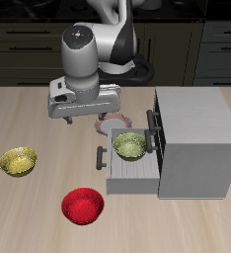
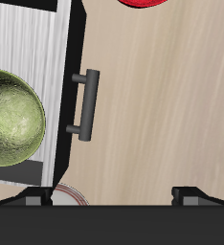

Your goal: Place the green bowl in the bottom drawer of the white cabinet and close the drawer

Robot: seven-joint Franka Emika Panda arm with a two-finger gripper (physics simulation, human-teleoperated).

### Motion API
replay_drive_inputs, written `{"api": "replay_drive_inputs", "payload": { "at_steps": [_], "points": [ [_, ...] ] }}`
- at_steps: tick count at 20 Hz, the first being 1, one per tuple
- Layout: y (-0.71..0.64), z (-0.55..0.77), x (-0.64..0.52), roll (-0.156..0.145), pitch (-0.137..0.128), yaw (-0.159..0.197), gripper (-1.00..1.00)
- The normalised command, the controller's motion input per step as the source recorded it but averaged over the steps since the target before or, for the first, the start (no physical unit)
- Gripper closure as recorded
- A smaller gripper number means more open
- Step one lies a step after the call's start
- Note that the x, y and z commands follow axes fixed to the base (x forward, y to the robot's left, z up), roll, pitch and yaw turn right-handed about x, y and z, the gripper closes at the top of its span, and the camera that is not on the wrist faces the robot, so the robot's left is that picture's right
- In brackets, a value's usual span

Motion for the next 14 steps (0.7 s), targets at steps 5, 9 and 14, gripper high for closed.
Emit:
{"api": "replay_drive_inputs", "payload": {
  "at_steps": [5,9,14],
  "points": [
    [-0.04,0.08,0.01,-0.011,-0.011,0.109,-1.00],
    [0.04,0.10,0.04,-0.027,-0.002,0.309,-1.00],
    [0.05,0.06,0.05,-0.013,-0.001,0.220,-1.00]
  ]
}}
